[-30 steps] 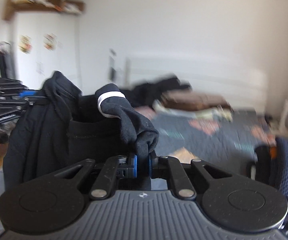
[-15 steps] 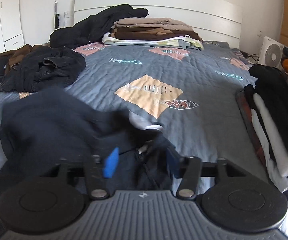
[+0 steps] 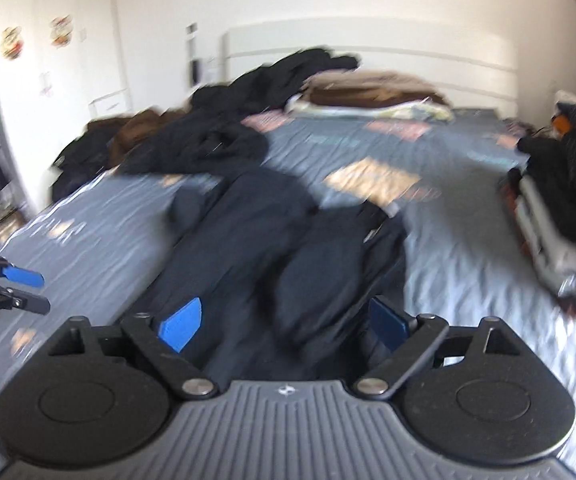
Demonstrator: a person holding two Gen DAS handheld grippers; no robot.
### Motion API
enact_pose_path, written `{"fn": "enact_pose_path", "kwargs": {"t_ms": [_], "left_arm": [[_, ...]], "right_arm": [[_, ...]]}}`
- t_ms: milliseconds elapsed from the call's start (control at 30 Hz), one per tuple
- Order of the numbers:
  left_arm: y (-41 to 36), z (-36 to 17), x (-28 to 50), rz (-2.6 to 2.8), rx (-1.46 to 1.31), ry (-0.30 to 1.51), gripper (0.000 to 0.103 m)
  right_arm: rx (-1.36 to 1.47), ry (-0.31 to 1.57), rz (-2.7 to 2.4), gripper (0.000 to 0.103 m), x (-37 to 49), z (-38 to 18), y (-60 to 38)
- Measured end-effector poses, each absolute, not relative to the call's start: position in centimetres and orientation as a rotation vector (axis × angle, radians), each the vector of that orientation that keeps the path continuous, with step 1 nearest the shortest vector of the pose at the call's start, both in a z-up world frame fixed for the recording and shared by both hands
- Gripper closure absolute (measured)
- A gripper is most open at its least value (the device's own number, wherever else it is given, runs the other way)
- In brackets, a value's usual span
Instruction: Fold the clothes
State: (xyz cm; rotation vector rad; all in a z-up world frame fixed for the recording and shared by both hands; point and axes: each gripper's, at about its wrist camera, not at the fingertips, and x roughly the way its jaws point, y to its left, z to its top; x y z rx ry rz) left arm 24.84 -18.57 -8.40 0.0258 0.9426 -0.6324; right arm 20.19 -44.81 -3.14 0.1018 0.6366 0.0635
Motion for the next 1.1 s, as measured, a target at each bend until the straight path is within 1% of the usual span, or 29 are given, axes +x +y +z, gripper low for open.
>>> {"fn": "enact_pose_path", "kwargs": {"t_ms": [100, 167, 233, 367, 433, 467, 567, 667, 733, 767, 800, 833, 867, 900, 933, 1000, 1033, 1067, 1100], "left_arm": [[-17.7, -8.5, 20.4, -0.656, 0.068, 0.971, 0.025], [-18.7, -8.1, 17.3, -0.648, 0.254, 0.873, 0.025], [-19.5, -7.9, 14.7, -0.646, 0.386, 0.809, 0.025], [-20.2, -9.2, 11.2, -0.668, 0.414, 0.788, 0.025], [-20.7, -10.4, 10.6, -0.640, 0.425, 0.773, 0.026], [-20.9, -11.0, 10.6, -0.628, 0.422, 0.774, 0.030], [-21.2, -12.2, 11.0, -0.594, 0.385, 0.772, 0.037], [-21.5, -12.6, 11.6, -0.543, 0.335, 0.745, 0.038], [-21.9, -13.0, 11.9, -0.495, 0.383, 0.714, 0.039], [-22.0, -13.2, 12.0, -0.464, 0.407, 0.695, 0.046], [-22.0, -13.4, 12.2, -0.435, 0.428, 0.675, 0.049], [-21.9, -13.4, 12.4, -0.432, 0.419, 0.685, 0.059], [-21.6, -13.5, 12.6, -0.440, 0.397, 0.707, 0.076], [-21.4, -13.5, 12.8, -0.448, 0.375, 0.729, 0.082], [-21.2, -13.5, 13.1, -0.457, 0.353, 0.750, 0.083], [-21.4, -13.9, 12.4, -0.484, 0.384, 0.760, 0.082], [-21.6, -14.2, 11.9, -0.483, 0.419, 0.747, 0.079], [-21.9, -14.6, 11.4, -0.477, 0.451, 0.735, 0.073], [-21.9, -14.9, 11.1, -0.468, 0.465, 0.730, 0.072]], "right_arm": [[0.196, 0.725, 0.100, 0.012, 17.2, -5.0, -43.3], [0.202, 0.798, 0.104, 0.012, 15.6, -6.0, -42.3], [0.130, 0.821, 0.095, 0.012, 13.7, -6.0, -41.2], [0.130, 0.840, 0.092, 0.012, 10.5, -5.2, -40.3], [0.147, 0.835, 0.090, 0.012, 9.1, -5.0, -39.8], [0.154, 0.826, 0.084, 0.012, 8.4, -5.0, -39.5], [0.188, 0.801, 0.076, 0.012, 7.1, -5.2, -38.8], [0.209, 0.777, 0.068, 0.012, 6.1, -5.1, -38.1], [0.222, 0.765, 0.057, 0.012, 5.6, -4.9, -37.8], [0.231, 0.760, 0.051, 0.012, 5.4, -4.9, -37.7], [0.240, 0.755, 0.047, 0.012, 5.2, -4.8, -37.6], [0.246, 0.751, 0.042, 0.012, 5.0, -4.7, -37.6], [0.249, 0.747, 0.038, 0.012, 4.9, -4.6, -37.5], [0.252, 0.742, 0.034, 0.012, 4.7, -4.5, -37.5], [0.255, 0.738, 0.031, 0.012, 4.6, -4.4, -37.4], [0.256, 0.742, 0.028, 0.012, 4.6, -4.6, -37.3], [0.256, 0.745, 0.027, 0.012, 4.6, -4.7, -37.1], [0.250, 0.749, 0.025, 0.012, 4.7, -4.8, -37.0], [0.238, 0.752, 0.021, 0.012, 4.8, -5.1, -36.8]]}}
